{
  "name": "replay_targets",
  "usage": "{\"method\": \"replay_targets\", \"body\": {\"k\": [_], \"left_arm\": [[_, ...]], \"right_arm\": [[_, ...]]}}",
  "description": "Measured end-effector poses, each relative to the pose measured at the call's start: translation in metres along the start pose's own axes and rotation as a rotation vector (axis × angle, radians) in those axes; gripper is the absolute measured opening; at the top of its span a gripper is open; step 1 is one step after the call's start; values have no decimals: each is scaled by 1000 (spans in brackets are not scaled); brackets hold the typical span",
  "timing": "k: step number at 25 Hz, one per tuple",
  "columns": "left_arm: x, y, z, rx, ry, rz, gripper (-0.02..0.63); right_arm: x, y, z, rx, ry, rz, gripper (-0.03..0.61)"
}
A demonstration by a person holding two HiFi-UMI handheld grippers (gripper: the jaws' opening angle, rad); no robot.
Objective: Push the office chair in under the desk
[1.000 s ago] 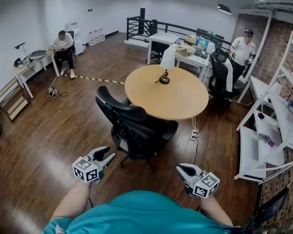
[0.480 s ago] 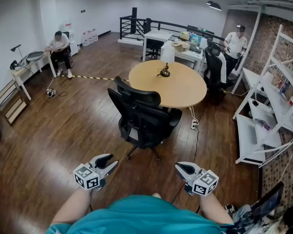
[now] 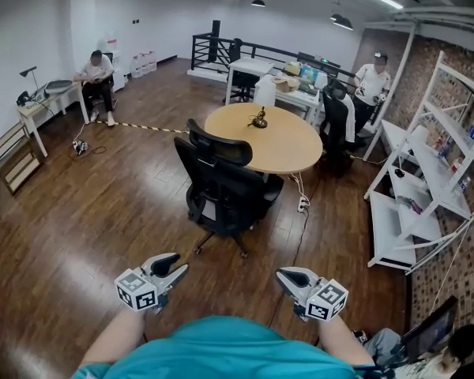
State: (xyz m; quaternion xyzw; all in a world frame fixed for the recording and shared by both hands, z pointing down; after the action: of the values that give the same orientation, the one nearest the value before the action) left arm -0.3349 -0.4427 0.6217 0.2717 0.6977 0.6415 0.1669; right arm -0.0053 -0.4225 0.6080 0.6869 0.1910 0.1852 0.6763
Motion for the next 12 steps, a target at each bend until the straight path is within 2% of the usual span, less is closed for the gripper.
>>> {"method": "replay_targets", "body": {"k": [8,12], "left_arm": [[-13,34,150,43,-56,42,153],[-20,46,203,27,-80,15,152]], "right_arm": [[117,13,-31,7,-92,2,0],[151,16,-40,-9,-135,-6,0]]}}
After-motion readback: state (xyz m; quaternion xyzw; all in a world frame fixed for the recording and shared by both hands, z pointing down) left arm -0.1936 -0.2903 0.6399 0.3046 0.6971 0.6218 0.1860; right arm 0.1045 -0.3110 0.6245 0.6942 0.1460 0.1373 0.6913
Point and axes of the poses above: the fingertips, and each gripper's own axes: x backward along the fingers, z to its right, y out of its underside, the point moved 5 cm from there along x, backward along the fingers, and after that the axes turned 1 degree about z, right-handed, at the moved point
